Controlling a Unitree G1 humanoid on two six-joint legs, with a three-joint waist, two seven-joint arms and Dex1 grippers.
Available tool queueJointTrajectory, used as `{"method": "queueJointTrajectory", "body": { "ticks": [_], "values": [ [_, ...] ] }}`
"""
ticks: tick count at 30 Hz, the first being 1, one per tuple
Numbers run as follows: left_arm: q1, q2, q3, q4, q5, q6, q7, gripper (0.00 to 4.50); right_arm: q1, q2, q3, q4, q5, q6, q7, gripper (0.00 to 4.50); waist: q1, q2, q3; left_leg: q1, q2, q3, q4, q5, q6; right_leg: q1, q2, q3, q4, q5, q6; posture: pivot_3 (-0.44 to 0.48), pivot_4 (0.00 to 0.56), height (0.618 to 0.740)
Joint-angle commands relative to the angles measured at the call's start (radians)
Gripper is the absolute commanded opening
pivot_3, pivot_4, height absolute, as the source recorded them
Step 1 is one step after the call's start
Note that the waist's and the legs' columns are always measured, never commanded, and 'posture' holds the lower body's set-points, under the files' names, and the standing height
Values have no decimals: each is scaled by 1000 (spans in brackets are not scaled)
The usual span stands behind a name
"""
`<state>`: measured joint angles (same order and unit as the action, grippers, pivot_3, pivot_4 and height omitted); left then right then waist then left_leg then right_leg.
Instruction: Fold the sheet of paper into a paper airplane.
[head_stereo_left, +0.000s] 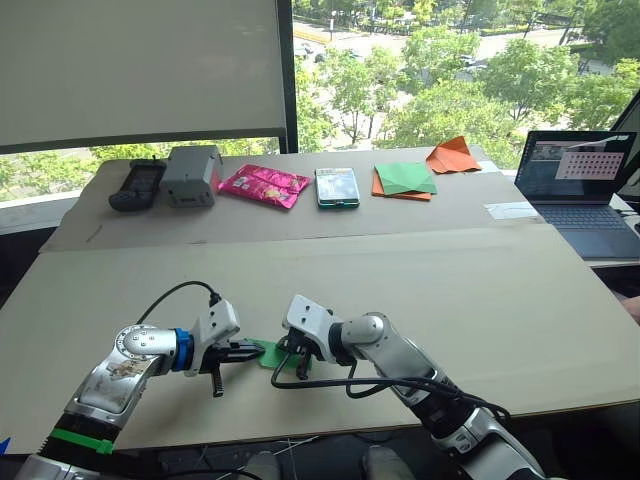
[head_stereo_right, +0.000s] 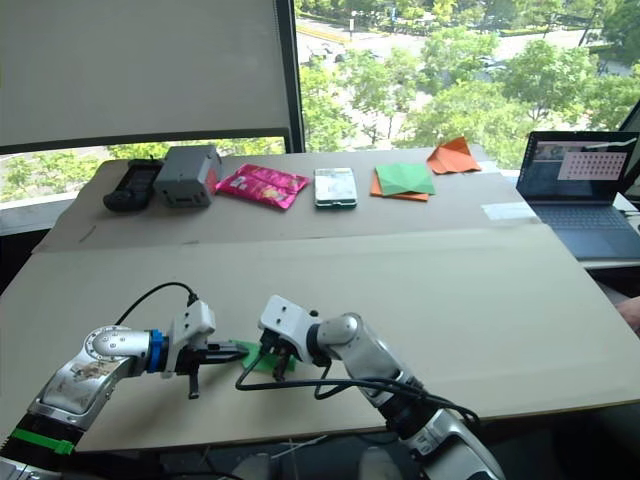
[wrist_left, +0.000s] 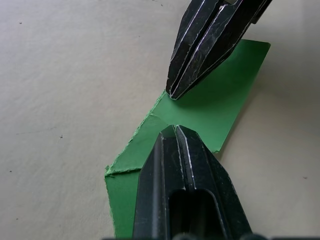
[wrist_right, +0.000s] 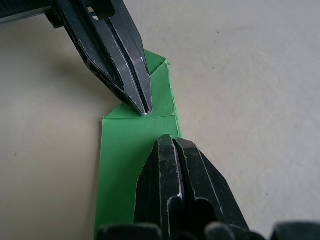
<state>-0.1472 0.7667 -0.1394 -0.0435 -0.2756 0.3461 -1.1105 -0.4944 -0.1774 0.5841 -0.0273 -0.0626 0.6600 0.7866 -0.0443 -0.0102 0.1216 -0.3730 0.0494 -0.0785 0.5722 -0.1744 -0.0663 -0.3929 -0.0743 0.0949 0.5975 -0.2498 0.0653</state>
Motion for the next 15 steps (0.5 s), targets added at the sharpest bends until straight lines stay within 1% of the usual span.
{"method": "queueJointTrajectory", "body": {
  "ticks": [1,15],
  "values": [
    [21,10,-34,9,36,18,-3,0,21,-35,28,50,-10,56,12,14,0,0,0,0,0,0,0,0,0,0,0,0,0,0,0,0,150,732],
    [19,14,-39,18,39,11,-5,0,62,-111,12,12,-2,80,23,14,4,1,-4,0,-1,0,0,-1,-1,0,-2,0,-1,0,0,0,150,732]
  ]
}}
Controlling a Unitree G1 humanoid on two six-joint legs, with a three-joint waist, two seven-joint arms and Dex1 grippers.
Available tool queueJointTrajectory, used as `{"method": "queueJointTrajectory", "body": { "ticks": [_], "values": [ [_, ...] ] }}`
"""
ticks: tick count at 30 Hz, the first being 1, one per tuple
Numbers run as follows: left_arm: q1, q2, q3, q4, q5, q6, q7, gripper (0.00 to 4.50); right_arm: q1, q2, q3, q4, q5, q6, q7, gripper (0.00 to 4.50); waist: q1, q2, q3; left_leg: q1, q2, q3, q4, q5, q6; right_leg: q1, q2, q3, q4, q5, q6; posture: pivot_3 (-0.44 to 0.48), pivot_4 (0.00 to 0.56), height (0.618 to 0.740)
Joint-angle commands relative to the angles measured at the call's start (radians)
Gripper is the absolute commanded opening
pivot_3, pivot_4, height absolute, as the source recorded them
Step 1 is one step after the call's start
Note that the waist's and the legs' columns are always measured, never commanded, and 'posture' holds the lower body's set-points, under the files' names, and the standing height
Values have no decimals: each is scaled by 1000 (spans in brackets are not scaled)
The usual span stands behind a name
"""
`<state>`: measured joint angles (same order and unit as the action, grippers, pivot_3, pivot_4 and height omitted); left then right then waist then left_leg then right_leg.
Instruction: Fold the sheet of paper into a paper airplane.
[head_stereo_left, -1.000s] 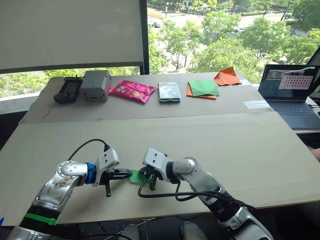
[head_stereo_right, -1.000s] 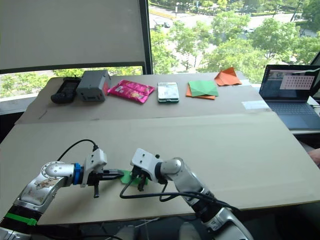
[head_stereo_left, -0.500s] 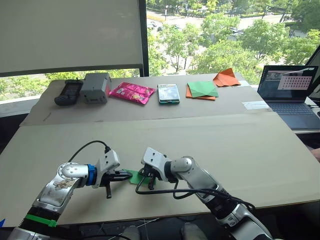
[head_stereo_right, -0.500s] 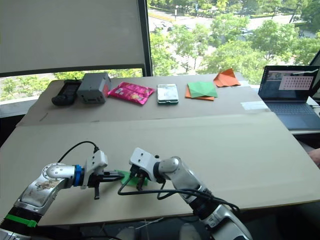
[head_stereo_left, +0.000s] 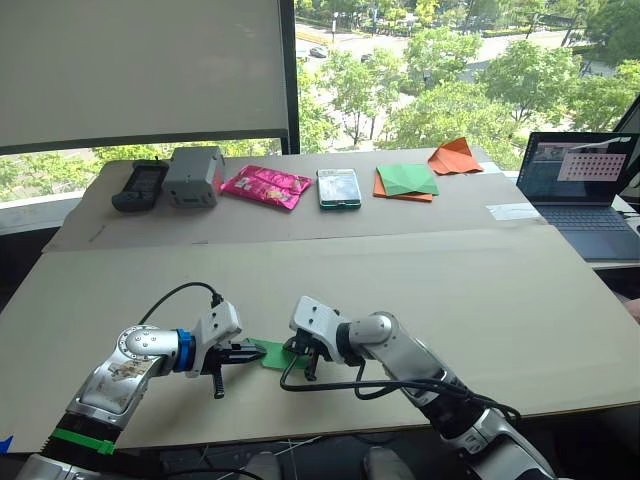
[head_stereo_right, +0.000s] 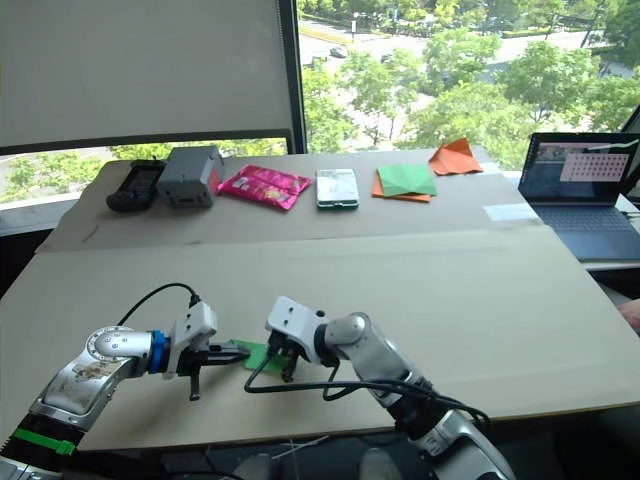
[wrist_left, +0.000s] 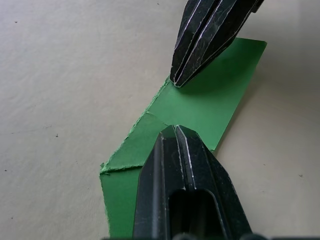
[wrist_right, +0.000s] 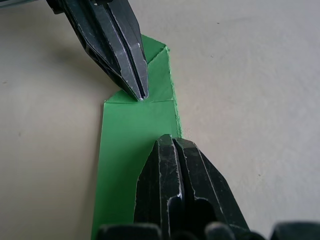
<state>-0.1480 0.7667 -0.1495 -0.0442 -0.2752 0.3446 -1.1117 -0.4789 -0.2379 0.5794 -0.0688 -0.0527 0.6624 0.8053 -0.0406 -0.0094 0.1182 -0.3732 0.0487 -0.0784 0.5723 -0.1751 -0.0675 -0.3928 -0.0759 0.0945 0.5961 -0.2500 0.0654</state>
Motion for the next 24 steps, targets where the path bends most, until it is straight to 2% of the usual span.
{"method": "queueJointTrajectory", "body": {
  "ticks": [1,24],
  "values": [
    [20,14,-29,20,39,12,-4,0,49,-54,16,49,-11,79,4,14,0,0,0,0,0,0,0,0,0,0,0,0,0,0,0,0,150,732],
    [28,23,-28,21,39,-2,-10,0,148,-206,-27,-97,56,177,-15,14,4,-1,-1,0,-1,0,0,-2,-3,0,-2,-1,-3,-1,0,0,150,732]
  ]
}}
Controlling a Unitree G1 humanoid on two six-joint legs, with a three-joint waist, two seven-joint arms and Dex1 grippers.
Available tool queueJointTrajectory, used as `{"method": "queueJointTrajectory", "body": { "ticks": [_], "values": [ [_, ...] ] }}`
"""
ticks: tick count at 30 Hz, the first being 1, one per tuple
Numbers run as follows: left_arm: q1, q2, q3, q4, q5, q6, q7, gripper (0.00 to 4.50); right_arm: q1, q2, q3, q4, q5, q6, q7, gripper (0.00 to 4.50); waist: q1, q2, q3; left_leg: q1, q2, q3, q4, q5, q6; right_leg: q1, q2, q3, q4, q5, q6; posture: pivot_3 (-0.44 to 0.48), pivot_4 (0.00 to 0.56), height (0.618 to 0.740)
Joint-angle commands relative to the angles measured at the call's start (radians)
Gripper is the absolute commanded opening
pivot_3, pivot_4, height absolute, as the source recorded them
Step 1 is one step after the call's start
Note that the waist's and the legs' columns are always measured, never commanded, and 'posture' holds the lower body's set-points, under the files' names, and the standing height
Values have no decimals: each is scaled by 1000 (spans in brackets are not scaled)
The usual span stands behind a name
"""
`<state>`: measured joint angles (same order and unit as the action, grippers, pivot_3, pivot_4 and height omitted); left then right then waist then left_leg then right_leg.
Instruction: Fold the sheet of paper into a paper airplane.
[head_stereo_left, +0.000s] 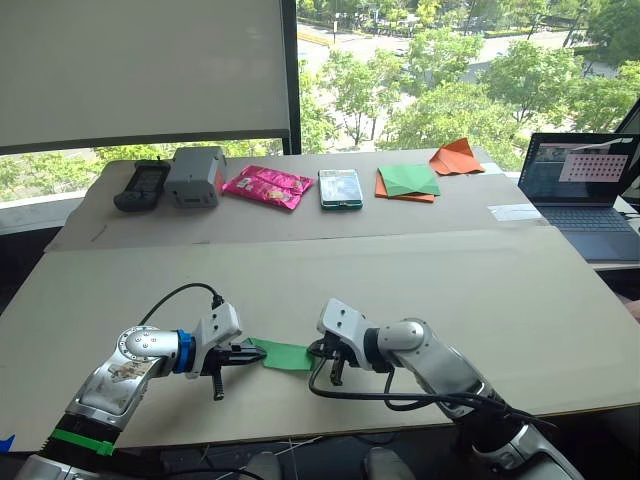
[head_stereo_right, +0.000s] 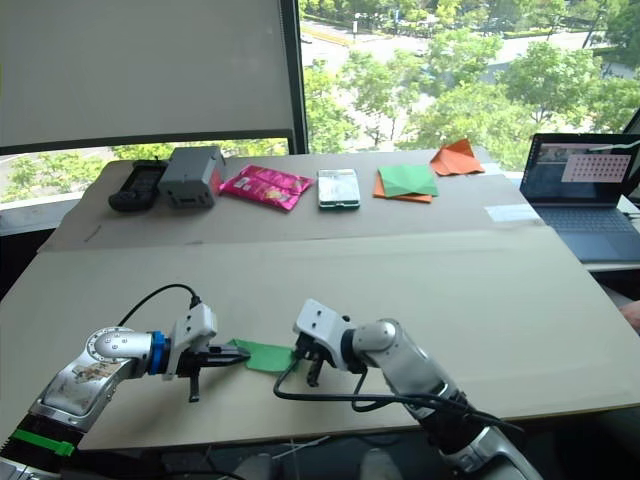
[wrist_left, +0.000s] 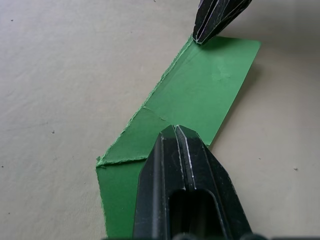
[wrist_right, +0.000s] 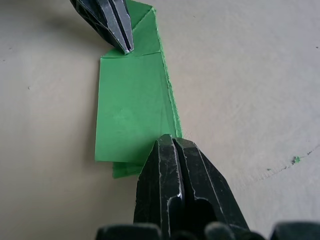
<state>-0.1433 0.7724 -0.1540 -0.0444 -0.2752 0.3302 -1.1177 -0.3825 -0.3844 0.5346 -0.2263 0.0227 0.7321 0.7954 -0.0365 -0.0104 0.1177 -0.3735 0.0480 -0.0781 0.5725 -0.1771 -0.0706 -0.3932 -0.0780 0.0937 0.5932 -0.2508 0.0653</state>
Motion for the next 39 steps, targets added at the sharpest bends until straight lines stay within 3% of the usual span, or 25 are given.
{"method": "queueJointTrajectory", "body": {
  "ticks": [1,6,10,17,32,39],
  "values": [
    [23,18,-23,21,39,12,-4,0,54,-63,17,55,-17,111,-6,14,0,0,0,0,0,0,0,0,0,0,0,0,0,0,0,0,150,732],
    [22,19,-23,24,40,9,-6,0,55,-79,-9,-4,0,125,-13,14,0,-1,0,0,0,0,0,-1,-2,0,0,0,-1,0,0,0,150,732],
    [20,21,-22,28,41,5,-8,0,33,-7,-97,-101,81,95,-34,14,-1,-3,2,0,0,0,0,-2,-3,-1,0,0,-1,0,0,0,150,732],
    [14,21,-20,31,44,5,-12,0,2,57,-128,-159,115,53,-65,14,-4,-1,5,-9,0,0,0,-2,-3,-11,1,0,1,0,0,0,150,732],
    [9,21,-17,31,44,7,-10,0,28,66,36,45,27,-42,-89,14,-5,-1,5,-8,1,0,0,-2,-3,-11,1,0,1,0,0,0,150,732],
    [-97,-52,-44,45,25,32,-5,0,34,50,43,83,7,13,-98,14,0,-2,4,-8,1,0,0,-2,-3,-10,1,0,1,0,0,0,150,732]
  ]
}}
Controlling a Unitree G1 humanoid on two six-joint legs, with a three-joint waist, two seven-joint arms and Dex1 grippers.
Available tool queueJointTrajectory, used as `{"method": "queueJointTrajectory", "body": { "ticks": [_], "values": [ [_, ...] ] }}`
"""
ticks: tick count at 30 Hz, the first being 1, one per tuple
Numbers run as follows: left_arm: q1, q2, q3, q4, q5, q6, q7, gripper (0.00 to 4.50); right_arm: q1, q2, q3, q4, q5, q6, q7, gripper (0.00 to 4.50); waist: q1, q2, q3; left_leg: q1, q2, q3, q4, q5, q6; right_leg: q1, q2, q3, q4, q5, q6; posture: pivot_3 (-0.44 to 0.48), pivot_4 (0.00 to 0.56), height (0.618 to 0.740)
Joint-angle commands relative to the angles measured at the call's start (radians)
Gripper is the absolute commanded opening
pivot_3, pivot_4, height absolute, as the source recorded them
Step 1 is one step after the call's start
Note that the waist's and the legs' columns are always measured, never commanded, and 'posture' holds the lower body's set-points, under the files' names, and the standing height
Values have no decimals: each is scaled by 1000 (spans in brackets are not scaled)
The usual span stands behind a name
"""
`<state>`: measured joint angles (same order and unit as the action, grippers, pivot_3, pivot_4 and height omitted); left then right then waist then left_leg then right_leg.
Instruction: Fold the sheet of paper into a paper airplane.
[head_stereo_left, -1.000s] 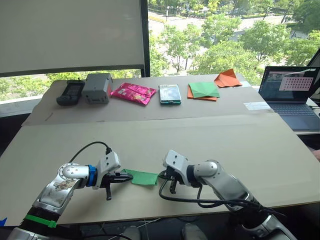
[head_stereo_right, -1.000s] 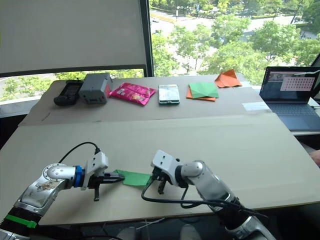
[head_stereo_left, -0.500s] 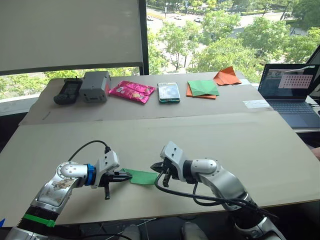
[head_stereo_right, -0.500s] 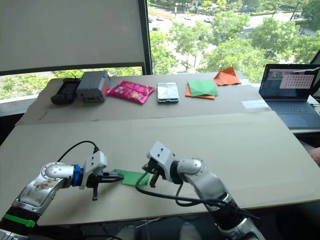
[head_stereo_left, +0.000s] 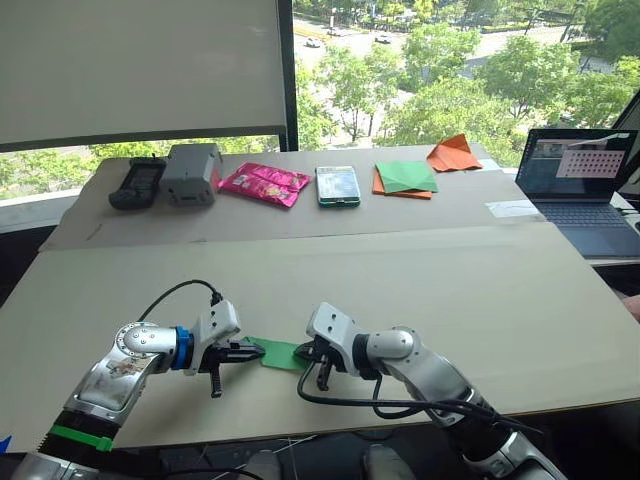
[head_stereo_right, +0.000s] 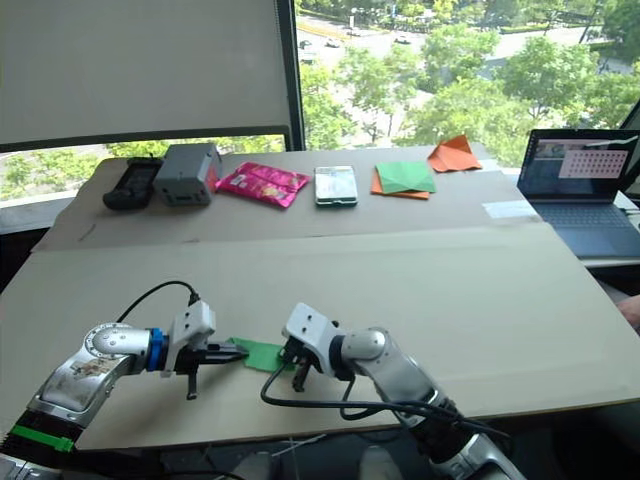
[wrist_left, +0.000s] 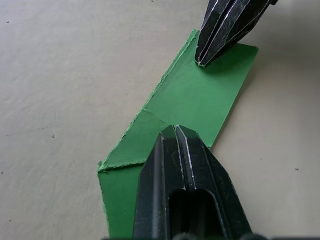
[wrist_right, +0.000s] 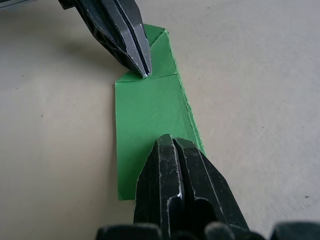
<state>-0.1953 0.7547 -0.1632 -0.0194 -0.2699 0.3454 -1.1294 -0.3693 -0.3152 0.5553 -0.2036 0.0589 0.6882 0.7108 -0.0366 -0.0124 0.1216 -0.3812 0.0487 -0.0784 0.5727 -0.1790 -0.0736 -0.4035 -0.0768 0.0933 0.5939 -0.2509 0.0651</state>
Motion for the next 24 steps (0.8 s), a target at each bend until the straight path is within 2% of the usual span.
{"method": "queueJointTrajectory", "body": {
  "ticks": [1,6,11,24],
  "values": [
    [-61,-45,-42,25,22,18,5,0,20,-20,23,60,-30,58,-14,14,0,-1,0,0,0,0,0,0,0,0,0,0,0,0,0,0,150,732],
    [-120,-97,-92,82,64,-8,-1,0,17,-27,33,53,-36,70,-19,14,-4,-2,-1,0,0,0,0,0,0,0,1,0,0,0,0,0,150,732],
    [-146,-108,-126,141,104,-47,-26,0,23,-25,36,28,-29,90,-22,14,-3,-2,-2,0,0,-1,0,0,1,1,2,1,1,0,0,0,150,732],
    [-115,-43,-124,194,138,-110,-82,0,-5,-1,21,54,-27,119,-54,14,-9,-3,-5,2,0,-1,0,0,1,2,2,1,2,0,0,0,150,732]
  ]
}}
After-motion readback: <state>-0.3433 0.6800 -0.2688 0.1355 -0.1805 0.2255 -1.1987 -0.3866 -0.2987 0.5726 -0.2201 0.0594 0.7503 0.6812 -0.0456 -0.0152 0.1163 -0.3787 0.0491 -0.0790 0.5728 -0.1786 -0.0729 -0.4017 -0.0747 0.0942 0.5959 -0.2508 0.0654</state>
